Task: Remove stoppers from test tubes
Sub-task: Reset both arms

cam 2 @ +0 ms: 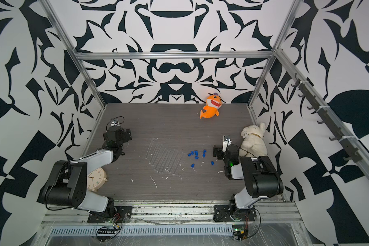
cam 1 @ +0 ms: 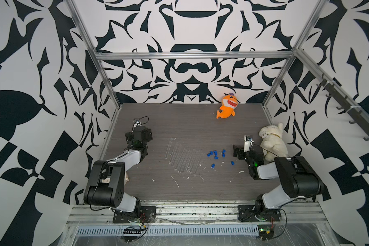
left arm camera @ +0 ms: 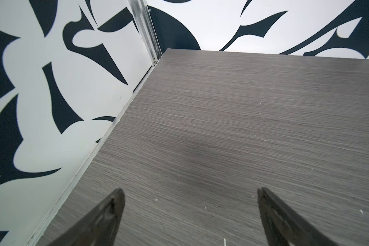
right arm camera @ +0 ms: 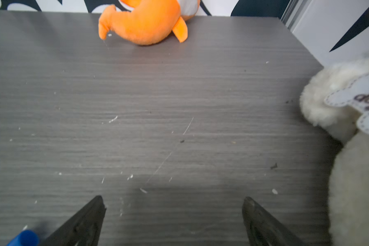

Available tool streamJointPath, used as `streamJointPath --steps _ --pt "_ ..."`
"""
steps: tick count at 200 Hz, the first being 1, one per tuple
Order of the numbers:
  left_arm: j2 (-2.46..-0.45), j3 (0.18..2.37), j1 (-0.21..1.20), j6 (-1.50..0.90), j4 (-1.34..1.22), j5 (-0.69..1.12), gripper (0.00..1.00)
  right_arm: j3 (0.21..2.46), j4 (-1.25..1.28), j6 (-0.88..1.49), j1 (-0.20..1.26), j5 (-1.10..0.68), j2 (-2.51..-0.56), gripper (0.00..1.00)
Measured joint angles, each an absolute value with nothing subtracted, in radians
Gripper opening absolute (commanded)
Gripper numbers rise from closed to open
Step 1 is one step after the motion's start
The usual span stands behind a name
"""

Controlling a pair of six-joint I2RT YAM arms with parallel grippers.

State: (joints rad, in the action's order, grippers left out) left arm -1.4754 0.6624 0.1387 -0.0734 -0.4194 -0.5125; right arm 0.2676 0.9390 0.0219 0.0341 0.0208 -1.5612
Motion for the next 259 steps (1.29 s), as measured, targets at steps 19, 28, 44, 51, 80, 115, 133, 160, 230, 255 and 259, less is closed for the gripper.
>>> streamJointPath --steps 19,28,44,51,80,115,133,160,230,255,259 --pt "-1.455 0.656 0.139 -0.070 -0.416 -0.511 0.99 0.290 0.940 0.022 0.034 0.033 -1.559 1.00" --pt "-1.442 0.640 0.139 -0.065 -0.425 -0.510 0.99 0.300 0.935 0.023 0.034 0.040 -1.559 1.00" --pt "-1.434 0.597 0.141 -0.052 -0.461 -0.519 0.99 0.313 0.925 0.027 0.034 0.051 -1.559 1.00" --pt "-1.441 0.580 0.140 -0.047 -0.480 -0.520 0.99 0.318 0.918 0.027 0.034 0.057 -1.559 1.00" --pt "-1.534 0.512 0.129 -0.029 -0.628 -0.528 1.00 0.324 0.902 0.030 0.034 0.068 -1.559 1.00" --pt "-1.547 0.460 0.061 -0.051 -0.675 -0.469 0.99 0.324 0.889 0.031 0.034 0.072 -1.559 1.00" --pt "-1.546 0.453 0.019 -0.072 -0.714 -0.412 0.99 0.324 0.887 0.031 0.034 0.072 -1.559 1.00" --pt "-1.556 0.383 -0.015 -0.091 -0.836 -0.349 0.99 0.324 0.887 0.030 0.034 0.072 -1.559 1.00" --pt "-1.559 0.373 -0.020 -0.109 -0.897 -0.301 0.99 0.328 0.878 0.024 0.034 0.052 -1.559 1.00" --pt "-1.559 0.373 -0.020 -0.109 -0.900 -0.298 0.99 0.328 0.878 0.023 0.034 0.045 -1.559 1.00" --pt "-1.559 0.373 -0.020 -0.110 -0.900 -0.297 0.99 0.328 0.878 0.023 0.034 0.045 -1.559 1.00"
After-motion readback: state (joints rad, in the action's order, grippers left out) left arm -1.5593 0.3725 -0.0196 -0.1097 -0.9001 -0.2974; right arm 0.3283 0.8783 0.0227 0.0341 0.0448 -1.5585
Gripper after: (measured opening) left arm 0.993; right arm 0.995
